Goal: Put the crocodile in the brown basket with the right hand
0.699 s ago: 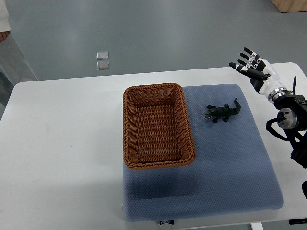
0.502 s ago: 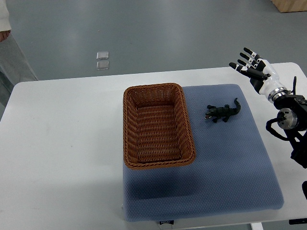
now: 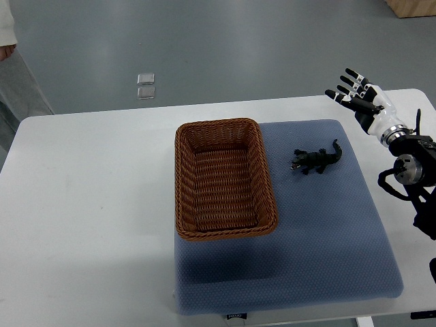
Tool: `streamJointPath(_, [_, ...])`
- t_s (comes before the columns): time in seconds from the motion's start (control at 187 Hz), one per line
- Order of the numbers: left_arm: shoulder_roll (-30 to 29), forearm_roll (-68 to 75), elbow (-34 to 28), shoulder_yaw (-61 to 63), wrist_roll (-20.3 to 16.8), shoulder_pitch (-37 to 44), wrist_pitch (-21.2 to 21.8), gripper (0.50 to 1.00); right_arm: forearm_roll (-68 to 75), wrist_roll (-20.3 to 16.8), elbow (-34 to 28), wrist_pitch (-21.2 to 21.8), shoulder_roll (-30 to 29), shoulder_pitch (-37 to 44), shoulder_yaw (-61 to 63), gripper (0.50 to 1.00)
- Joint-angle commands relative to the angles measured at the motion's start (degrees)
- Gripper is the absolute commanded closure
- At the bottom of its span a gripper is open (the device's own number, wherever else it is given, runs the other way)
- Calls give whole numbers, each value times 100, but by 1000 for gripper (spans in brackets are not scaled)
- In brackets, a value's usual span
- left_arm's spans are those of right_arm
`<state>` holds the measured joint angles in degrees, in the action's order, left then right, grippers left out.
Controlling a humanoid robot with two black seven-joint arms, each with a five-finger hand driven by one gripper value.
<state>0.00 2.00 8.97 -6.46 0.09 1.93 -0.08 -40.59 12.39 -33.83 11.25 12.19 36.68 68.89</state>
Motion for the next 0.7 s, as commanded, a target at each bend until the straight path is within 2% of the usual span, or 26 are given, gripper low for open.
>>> streamJointPath(0.0, [0,2,-1,5,0,0,-1,500,-2,0,0,0,11,5,19,572])
streamJointPath(0.694, [0,2,-1,5,0,0,-1,500,7,0,-27,-9,20,14,19,572])
